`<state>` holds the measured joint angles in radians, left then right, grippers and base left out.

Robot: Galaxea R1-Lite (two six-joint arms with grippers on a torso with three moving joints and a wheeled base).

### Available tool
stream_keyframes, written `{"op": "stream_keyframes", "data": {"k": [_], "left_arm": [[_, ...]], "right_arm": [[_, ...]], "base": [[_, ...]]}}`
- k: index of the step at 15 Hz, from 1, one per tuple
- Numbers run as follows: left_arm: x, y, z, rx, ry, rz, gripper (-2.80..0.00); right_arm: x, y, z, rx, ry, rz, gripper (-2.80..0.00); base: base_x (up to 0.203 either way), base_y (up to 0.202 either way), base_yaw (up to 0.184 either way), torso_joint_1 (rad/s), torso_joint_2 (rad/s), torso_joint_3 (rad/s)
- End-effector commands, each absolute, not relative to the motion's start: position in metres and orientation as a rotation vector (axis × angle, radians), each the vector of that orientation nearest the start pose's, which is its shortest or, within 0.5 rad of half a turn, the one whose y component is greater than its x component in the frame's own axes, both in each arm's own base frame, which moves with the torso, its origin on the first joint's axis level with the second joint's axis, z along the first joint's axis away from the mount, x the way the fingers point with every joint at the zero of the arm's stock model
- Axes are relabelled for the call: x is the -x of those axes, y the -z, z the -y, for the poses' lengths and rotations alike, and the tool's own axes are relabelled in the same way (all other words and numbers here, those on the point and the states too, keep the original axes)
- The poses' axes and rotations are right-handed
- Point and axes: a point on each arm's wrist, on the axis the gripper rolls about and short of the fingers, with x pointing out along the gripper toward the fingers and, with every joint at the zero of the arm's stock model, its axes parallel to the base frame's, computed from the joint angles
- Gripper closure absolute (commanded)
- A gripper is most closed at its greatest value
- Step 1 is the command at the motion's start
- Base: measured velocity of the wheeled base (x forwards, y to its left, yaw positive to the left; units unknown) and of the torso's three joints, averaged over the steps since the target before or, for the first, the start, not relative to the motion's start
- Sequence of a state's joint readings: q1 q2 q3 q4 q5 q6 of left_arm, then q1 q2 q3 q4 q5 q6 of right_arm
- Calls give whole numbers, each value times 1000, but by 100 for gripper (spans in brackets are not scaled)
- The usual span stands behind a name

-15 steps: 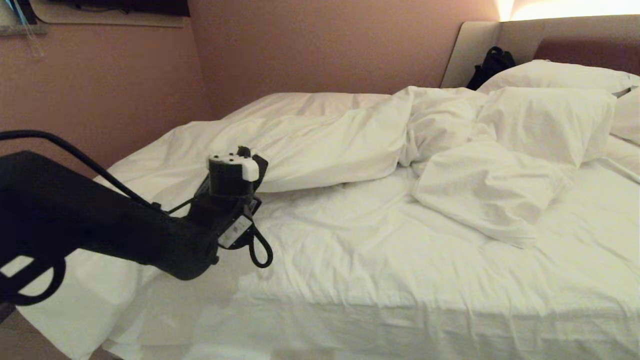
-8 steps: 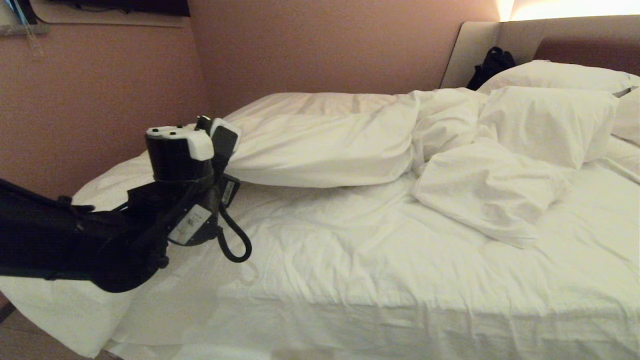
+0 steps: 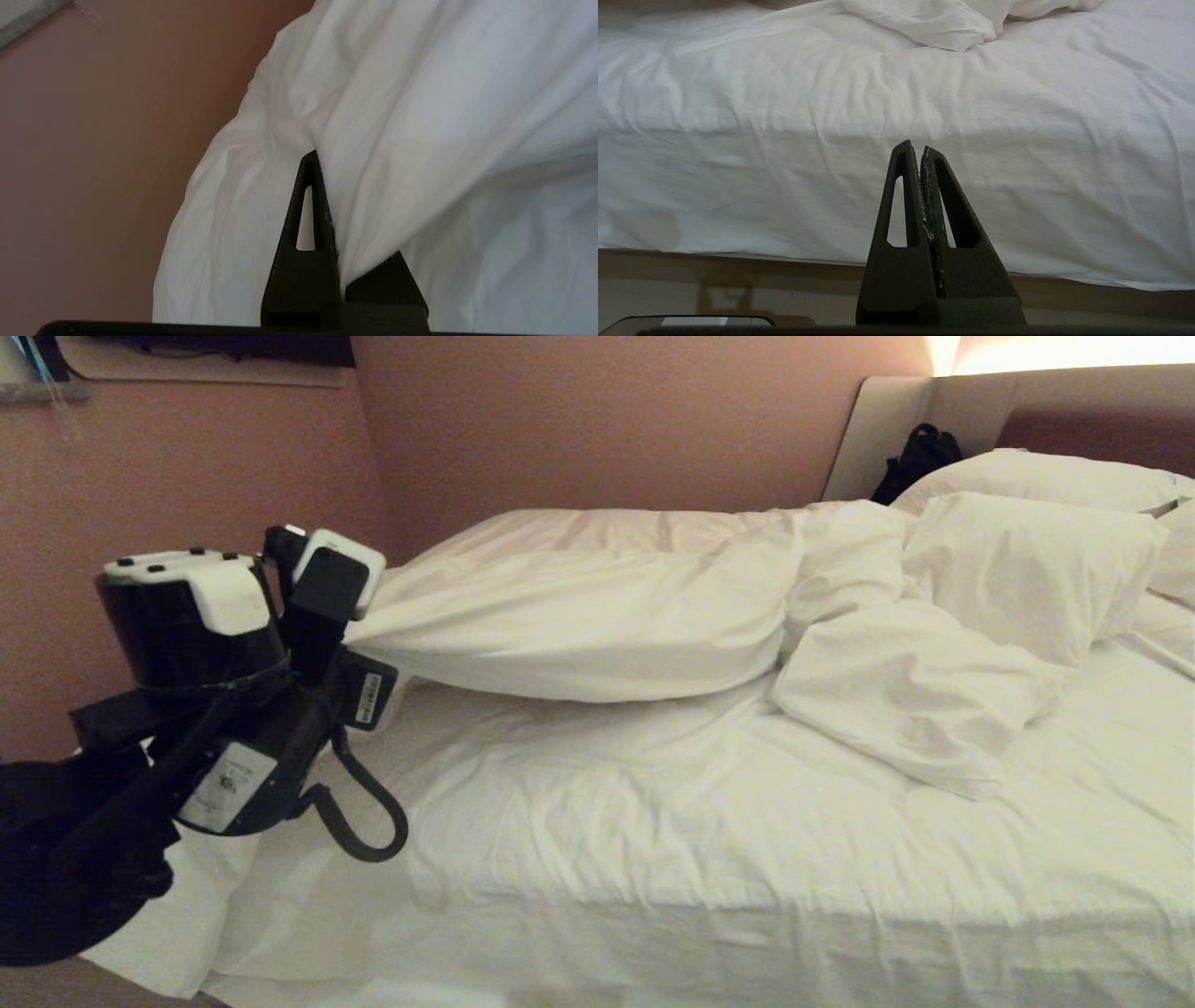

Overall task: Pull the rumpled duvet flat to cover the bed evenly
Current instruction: Flatten the corners of the folded blanket

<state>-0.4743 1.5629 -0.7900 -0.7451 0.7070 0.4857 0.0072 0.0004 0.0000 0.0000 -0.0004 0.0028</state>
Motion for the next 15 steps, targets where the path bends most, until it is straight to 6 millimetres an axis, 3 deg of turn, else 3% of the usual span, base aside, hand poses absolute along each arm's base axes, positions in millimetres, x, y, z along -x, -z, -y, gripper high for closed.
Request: {"op": "stream_keyframes", "data": {"k": [1, 7, 15], "left_arm": [[-236, -217, 104, -520, -221, -114, 0], [-180, -198, 75, -530, -179, -136, 0], [-142, -145, 59, -535, -76, -265, 0]], "right_arm": [[23, -75, 0, -3, -8, 0, 0], [23, -75, 0, -3, -8, 0, 0], [23, -75, 0, -3, -8, 0, 0]], "base": [[0, 0, 0, 0, 0, 0], [0, 0, 0, 0, 0, 0], [0, 0, 0, 0, 0, 0]]}}
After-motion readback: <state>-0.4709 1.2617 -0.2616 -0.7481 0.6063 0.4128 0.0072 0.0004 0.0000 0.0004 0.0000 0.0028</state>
